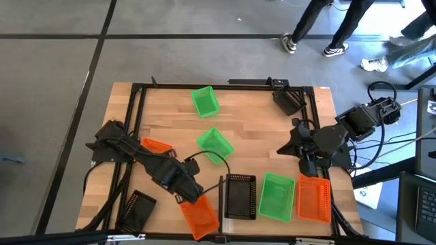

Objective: Stack baskets on shelf by color
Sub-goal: Stack the top orange bin on the orange bin on the shelf

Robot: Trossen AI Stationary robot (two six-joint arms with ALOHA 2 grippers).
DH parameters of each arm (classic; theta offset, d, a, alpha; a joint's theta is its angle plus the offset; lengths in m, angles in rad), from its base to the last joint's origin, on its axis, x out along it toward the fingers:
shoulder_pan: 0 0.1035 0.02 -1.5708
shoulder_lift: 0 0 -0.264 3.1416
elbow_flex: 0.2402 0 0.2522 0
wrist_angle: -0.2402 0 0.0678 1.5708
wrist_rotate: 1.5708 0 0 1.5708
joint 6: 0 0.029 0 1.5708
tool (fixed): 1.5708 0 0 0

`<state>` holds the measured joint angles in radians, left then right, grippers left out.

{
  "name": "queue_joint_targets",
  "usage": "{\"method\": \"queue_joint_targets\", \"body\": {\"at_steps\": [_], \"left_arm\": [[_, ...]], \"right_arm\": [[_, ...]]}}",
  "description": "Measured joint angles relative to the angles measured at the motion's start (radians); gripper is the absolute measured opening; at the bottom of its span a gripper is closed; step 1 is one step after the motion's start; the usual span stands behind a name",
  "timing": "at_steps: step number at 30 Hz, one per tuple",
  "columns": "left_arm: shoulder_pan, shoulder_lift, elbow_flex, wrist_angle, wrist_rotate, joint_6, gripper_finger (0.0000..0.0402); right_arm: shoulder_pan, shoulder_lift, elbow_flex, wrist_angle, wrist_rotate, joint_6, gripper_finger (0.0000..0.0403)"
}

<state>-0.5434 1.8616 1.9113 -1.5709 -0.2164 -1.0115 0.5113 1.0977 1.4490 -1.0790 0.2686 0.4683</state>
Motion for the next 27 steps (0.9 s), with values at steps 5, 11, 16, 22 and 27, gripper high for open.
{"method": "queue_joint_targets", "body": {"at_steps": [5,11,16,22,27], "left_arm": [[0.024,-0.003,-0.101,0.000,0.042,-0.027,0.0087],[0.057,-0.126,-0.207,0.006,0.038,-0.060,0.0087],[0.098,-0.295,-0.328,0.074,0.017,-0.138,0.0087],[0.149,-0.471,-0.556,0.267,0.070,-0.375,0.0087],[0.184,-0.526,-0.705,0.384,0.077,-0.480,0.0087]], "right_arm": [[-0.035,0.000,0.000,0.000,-0.001,-0.002,0.0002],[-0.065,0.000,0.000,0.000,-0.001,-0.026,0.0002],[-0.075,0.000,0.000,0.000,-0.001,-0.030,0.0002],[-0.075,0.000,0.000,0.019,-0.001,-0.028,0.0002],[-0.075,0.000,0.000,0.028,-0.001,-0.027,0.0002]]}}
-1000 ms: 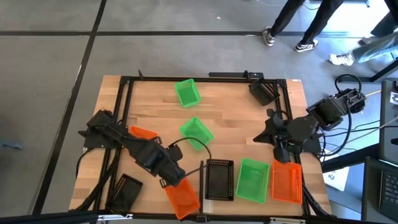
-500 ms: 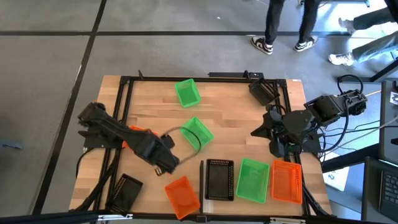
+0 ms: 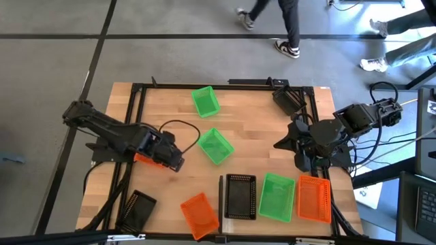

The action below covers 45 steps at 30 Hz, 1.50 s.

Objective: Stack baskets on shelf by color
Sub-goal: Stack the top orange bin on the orange bin on the shelf

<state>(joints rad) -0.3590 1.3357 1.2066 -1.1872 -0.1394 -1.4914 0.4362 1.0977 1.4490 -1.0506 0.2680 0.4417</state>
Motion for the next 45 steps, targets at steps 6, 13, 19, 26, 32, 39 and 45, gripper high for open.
{"method": "queue_joint_targets", "body": {"at_steps": [6,13,19,26,32,39,45], "left_arm": [[0.047,0.005,-0.113,0.042,-0.002,-0.021,0.0085],[0.102,0.007,-0.246,0.158,0.001,-0.021,0.0085],[0.110,0.007,-0.317,0.249,0.003,-0.021,0.0085],[0.110,0.007,-0.320,0.244,0.030,-0.021,0.0085],[0.095,0.040,-0.321,0.234,0.047,-0.021,0.0085],[0.072,0.122,-0.321,0.244,0.095,-0.015,0.0085],[0.073,0.175,-0.321,0.248,0.109,0.095,0.0078]], "right_arm": [[0.000,0.000,0.000,0.000,0.000,-0.001,0.0002],[0.000,0.000,0.000,0.000,0.001,-0.003,0.0002],[0.000,0.000,0.000,-0.001,0.001,-0.004,0.0002],[0.000,0.000,0.000,-0.001,0.001,-0.005,0.0002],[0.000,0.000,0.000,-0.001,0.001,-0.005,0.0002],[0.000,0.000,0.000,-0.002,0.001,-0.005,0.0002],[0.000,0.000,0.000,-0.002,0.001,-0.009,0.0002]]}}
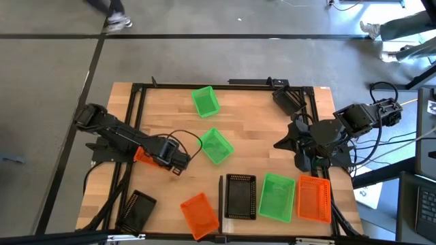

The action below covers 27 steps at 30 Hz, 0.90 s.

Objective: Stack baskets on shelf by color
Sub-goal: Stack the top orange bin on the orange bin on the shelf

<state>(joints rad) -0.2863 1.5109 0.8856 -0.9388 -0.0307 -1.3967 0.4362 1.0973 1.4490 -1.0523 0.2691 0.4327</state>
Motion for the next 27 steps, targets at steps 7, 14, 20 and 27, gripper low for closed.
{"method": "queue_joint_targets", "body": {"at_steps": [7,14,20,27], "left_arm": [[0.025,0.006,0.005,0.009,-0.008,0.126,0.0007],[0.012,0.006,0.175,-0.090,-0.134,0.373,0.0002],[-0.011,0.007,0.376,-0.214,-0.394,0.674,0.0001],[-0.009,0.046,0.514,-0.240,-0.614,1.048,0.0001]], "right_arm": [[0.000,0.000,0.000,0.000,0.015,-0.030,0.0002],[-0.002,0.004,0.000,0.000,0.117,-0.014,0.0002],[-0.025,0.034,0.000,0.002,0.117,0.036,0.0002],[-0.063,0.102,0.000,0.080,0.227,0.028,0.0040]]}}
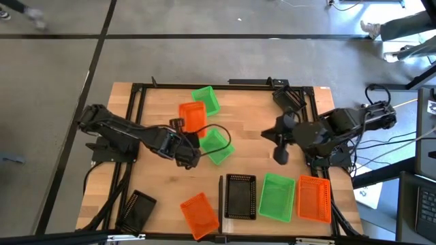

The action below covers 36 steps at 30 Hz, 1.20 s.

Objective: Stack baskets on shelf by color
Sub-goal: Stack the top orange bin on the orange bin on the shelf

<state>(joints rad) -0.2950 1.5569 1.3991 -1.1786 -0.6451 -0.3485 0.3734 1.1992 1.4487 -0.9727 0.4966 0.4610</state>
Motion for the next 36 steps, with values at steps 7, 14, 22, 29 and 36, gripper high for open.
{"method": "queue_joint_targets", "body": {"at_steps": [7,14,22,29,36], "left_arm": [[0.000,0.016,0.014,-0.001,-0.214,0.243,0.0000],[0.000,0.016,0.014,0.001,-0.316,0.524,0.0000],[0.000,0.016,0.014,0.004,-0.442,0.756,0.0000],[-0.001,0.016,0.014,0.014,-0.437,0.921,0.0000],[0.000,0.016,0.014,0.021,-0.436,0.984,0.0000]], "right_arm": [[-0.039,0.056,0.000,0.147,0.169,-0.039,0.0105],[-0.103,0.125,0.000,0.409,0.275,-0.234,0.0126],[-0.184,0.207,0.000,0.557,0.212,-0.263,0.0126],[-0.240,0.260,0.000,0.565,0.203,-0.311,0.0126],[-0.280,0.296,0.000,0.565,0.155,-0.312,0.0126]]}}
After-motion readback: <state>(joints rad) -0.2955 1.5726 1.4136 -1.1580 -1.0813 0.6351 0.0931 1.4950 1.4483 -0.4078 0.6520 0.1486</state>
